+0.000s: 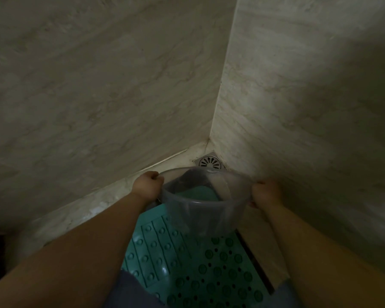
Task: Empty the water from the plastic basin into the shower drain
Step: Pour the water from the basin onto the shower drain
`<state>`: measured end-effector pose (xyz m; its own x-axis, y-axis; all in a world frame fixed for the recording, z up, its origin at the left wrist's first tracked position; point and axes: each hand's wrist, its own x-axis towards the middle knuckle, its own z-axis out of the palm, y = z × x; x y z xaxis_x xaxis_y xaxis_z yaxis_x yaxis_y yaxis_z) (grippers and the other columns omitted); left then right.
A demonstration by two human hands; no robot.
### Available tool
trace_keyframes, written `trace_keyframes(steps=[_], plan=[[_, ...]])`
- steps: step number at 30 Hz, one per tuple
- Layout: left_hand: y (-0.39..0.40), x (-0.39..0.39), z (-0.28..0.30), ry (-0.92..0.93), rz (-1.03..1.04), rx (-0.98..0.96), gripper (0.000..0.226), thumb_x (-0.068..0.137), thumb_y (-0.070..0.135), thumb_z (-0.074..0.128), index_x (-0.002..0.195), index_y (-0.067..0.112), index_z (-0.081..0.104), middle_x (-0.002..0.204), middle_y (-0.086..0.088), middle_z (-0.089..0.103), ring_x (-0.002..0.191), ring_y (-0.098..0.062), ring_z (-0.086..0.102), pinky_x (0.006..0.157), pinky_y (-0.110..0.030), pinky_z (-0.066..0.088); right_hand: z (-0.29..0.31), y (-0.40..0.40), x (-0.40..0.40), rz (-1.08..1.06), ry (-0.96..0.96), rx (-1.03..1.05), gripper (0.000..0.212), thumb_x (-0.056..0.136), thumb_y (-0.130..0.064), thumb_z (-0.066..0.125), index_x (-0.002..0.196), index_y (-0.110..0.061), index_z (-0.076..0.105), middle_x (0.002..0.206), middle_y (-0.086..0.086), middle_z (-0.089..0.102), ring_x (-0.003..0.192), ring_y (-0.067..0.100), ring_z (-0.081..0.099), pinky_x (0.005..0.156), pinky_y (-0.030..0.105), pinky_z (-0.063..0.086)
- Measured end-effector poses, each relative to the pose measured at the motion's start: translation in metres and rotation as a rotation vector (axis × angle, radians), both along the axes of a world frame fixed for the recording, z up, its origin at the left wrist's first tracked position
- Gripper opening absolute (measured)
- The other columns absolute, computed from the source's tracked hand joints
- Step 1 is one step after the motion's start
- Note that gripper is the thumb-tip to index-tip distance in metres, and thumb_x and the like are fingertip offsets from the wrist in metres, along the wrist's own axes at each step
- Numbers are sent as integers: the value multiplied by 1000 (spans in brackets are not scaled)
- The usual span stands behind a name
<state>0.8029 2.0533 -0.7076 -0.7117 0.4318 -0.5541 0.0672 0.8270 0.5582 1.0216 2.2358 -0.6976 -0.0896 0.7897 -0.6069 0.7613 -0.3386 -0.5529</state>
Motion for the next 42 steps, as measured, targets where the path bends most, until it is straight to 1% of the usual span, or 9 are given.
trace_keyframes(steps=[6, 15, 18, 20, 23, 28, 32, 37, 42], plan=[[0, 1, 0, -27, 66, 36, 46, 95, 31, 52, 135, 8, 54, 137, -14, 58, 126, -31, 54, 109, -34, 41, -5, 1, 0, -34, 40, -17, 26, 87, -6, 51, 103, 2, 70, 104, 20, 70, 90, 39, 68, 83, 54, 59], [0, 0, 0, -71, 115, 62, 47, 94, 32, 54, 134, 8, 54, 135, -16, 59, 122, -33, 57, 107, -40, 44, -10, 3, 0, -39, 54, 17, 25, 87, -10, 50, 95, 2, 71, 98, 23, 71, 87, 40, 69, 79, 58, 58], [0, -1, -2, -87, 129, 75, 47, 94, 32, 54, 134, 7, 54, 132, -17, 61, 119, -34, 59, 106, -41, 46, -11, 3, -1, -30, 49, 22, 25, 88, -11, 49, 94, 3, 70, 100, 24, 70, 91, 42, 67, 83, 59, 57], [0, -2, -3, -95, 141, 84, 48, 93, 33, 54, 133, 7, 54, 130, -19, 62, 117, -36, 60, 104, -42, 47, -11, 4, -1, -38, 55, 28, 25, 88, -10, 48, 90, 3, 69, 99, 25, 70, 84, 38, 65, 83, 59, 57], [0, -4, -6, -128, 165, 100, 48, 93, 34, 56, 132, 7, 55, 125, -22, 65, 112, -38, 63, 102, -44, 49, -12, 4, -1, -47, 63, 25, 28, 89, -10, 49, 97, 8, 68, 103, 27, 69, 80, 33, 60, 85, 57, 55], [-1, -5, -9, -150, 211, 143, 49, 91, 37, 57, 131, 7, 55, 122, -24, 65, 113, -40, 62, 101, -47, 50, -13, 5, -1, -46, 74, 36, 29, 89, -9, 47, 98, 7, 69, 103, 27, 69, 90, 40, 66, 87, 61, 55], [2, -4, -9, -167, 260, 203, 48, 91, 38, 56, 125, 4, 59, 114, -26, 67, 108, -39, 64, 98, -49, 52, -17, 6, -1, -50, 93, 54, 32, 89, -10, 43, 100, 11, 65, 106, 33, 66, 79, 31, 57, 90, 59, 52], [4, -2, -8, -173, 284, 239, 50, 91, 43, 55, 123, 4, 60, 120, -26, 64, 114, -40, 61, 101, -49, 50, -18, 5, -2, -47, 115, 48, 26, 95, -18, 41, 89, -2, 61, 106, 29, 65, 102, 45, 63, 91, 61, 52], [6, -1, -7, -177, 247, 234, 52, 94, 45, 48, 128, 6, 57, 128, -22, 61, 120, -37, 57, 105, -50, 46, -18, 5, -2, -58, 131, 52, 28, 97, -24, 40, 92, -5, 59, 108, 29, 65, 104, 44, 63, 92, 59, 52]])
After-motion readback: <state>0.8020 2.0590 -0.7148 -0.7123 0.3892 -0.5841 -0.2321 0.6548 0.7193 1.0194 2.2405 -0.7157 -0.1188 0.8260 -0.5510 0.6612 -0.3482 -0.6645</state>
